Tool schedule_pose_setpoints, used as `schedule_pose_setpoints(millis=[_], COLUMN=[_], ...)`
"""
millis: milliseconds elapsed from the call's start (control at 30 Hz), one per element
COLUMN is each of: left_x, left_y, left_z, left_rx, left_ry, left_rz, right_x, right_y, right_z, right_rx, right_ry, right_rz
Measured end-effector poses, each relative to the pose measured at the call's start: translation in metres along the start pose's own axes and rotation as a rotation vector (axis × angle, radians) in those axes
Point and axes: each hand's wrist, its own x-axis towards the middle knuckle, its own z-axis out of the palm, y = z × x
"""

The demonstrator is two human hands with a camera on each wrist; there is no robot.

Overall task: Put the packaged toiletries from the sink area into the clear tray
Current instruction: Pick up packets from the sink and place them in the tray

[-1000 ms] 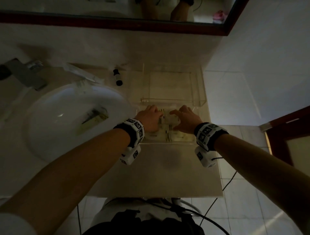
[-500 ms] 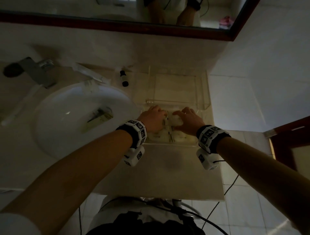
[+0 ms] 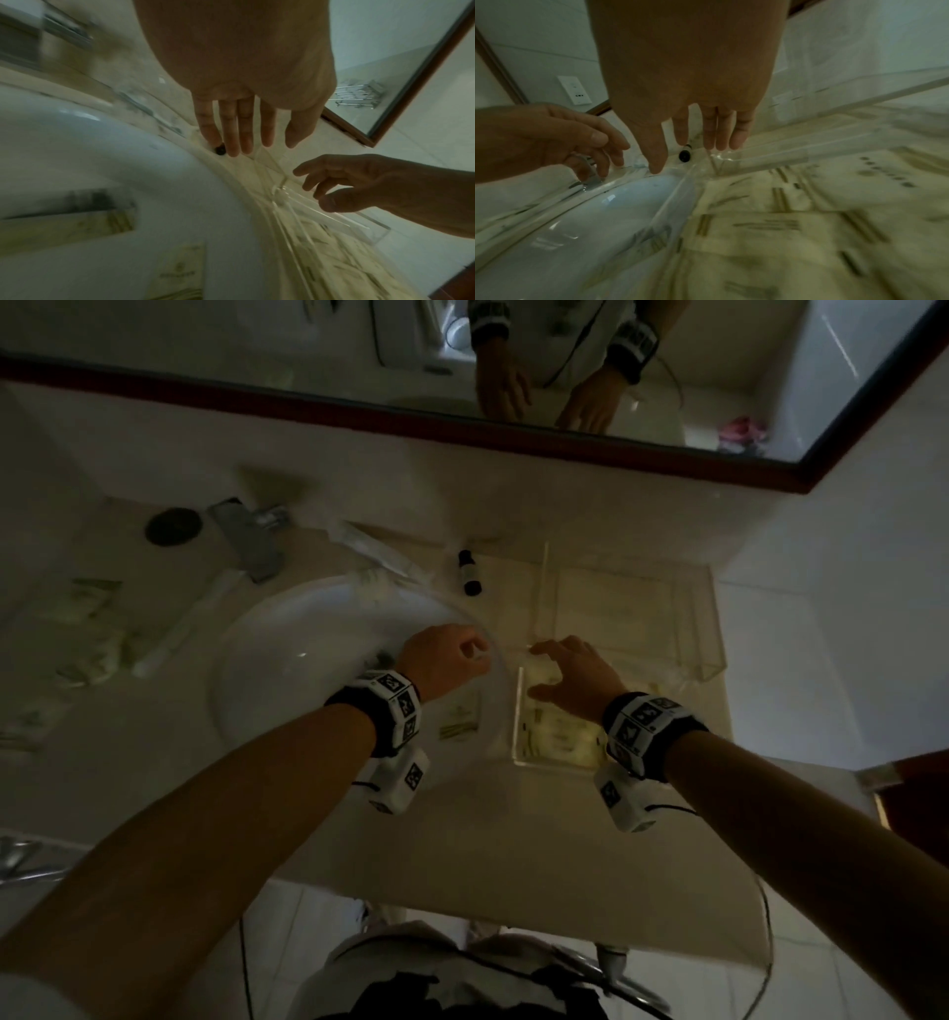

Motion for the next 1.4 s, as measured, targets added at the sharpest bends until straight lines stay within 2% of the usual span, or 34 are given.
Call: schedule_pose_setpoints(millis=[300,433,533,667,867,1233,1400], left_x=[-0.012,-0.006,0.002,0.015,0.033,0.062,0.069], left_y=[-0.099,-0.133,-0.161,-0.188,-0.218,-0.245,-0.246], left_z=[-0.05,-0.062,-0.063,-0.052,-0.034,-0.005,0.007], left_rx=[-0.014,0.001,0.0,0.005,0.03,0.123,0.237], left_ry=[-0.003,0.0,-0.046,-0.166,-0.347,-0.461,-0.444], left_rz=[-0.177,-0.214,-0.28,-0.349,-0.374,-0.297,-0.267], right_x=[0.043,0.063,0.075,0.09,0.115,0.152,0.162], right_y=[-0.091,-0.117,-0.129,-0.134,-0.134,-0.132,-0.126], right_z=[0.019,0.037,0.049,0.067,0.097,0.131,0.138], right_rx=[0.065,0.097,0.089,0.166,0.285,0.344,0.379], right_ry=[-0.067,-0.116,-0.153,-0.203,-0.27,-0.375,-0.386], right_rz=[-0.033,0.0,0.039,0.115,0.246,0.354,0.393])
